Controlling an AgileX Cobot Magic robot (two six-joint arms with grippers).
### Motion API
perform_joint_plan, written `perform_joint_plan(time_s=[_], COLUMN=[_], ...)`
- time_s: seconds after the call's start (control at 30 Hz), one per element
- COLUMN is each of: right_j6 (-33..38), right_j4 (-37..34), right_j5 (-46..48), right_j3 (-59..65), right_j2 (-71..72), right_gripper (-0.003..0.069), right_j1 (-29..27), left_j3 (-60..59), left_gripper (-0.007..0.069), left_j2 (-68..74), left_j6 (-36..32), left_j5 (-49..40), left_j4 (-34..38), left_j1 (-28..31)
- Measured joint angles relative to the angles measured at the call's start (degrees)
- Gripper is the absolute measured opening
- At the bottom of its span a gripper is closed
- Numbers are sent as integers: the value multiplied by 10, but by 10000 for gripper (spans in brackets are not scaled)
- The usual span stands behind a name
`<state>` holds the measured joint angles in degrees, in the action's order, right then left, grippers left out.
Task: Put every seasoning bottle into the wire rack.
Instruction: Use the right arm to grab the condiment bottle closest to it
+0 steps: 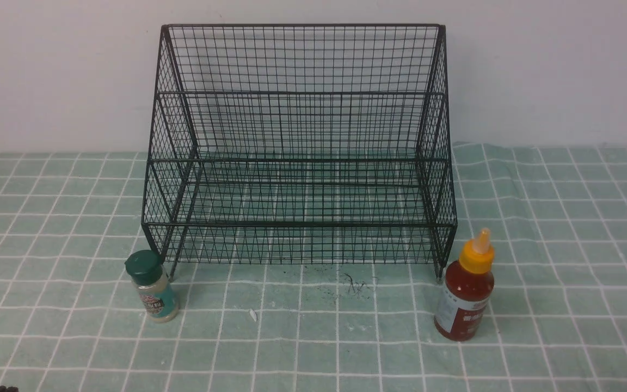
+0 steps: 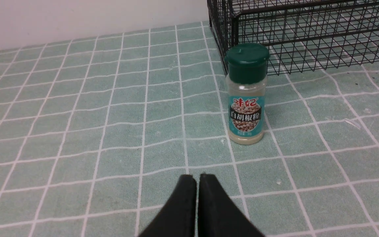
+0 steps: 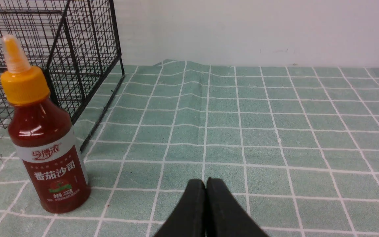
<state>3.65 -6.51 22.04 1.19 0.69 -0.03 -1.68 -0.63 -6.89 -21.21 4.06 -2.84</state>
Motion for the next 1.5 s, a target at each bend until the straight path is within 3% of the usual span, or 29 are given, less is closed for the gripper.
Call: perform_joint_plan(time_s=[0.9, 1.03, 1.2, 1.27, 1.5], right_j6=[0, -37, -98, -100, -107], right_j4=[0, -86, -278, -322, -391], right_j5=[0, -52, -170, -199, -286], right_j3=[0, 4, 4, 4, -2], right_j2=[0, 0, 0, 0, 0], right_gripper=[-15, -15, -15, -15, -15], right_j1=[0, 0, 0, 0, 1], left_j3=[0, 0, 0, 0, 1], left_gripper=[-6, -6, -6, -6, -6], left_j2=[0, 0, 0, 0, 0], left_j6=[0, 0, 0, 0, 0], left_j5=[0, -1, -1, -1, -2], left_j4=[0, 0, 0, 0, 0], left_j1=[0, 0, 0, 0, 0])
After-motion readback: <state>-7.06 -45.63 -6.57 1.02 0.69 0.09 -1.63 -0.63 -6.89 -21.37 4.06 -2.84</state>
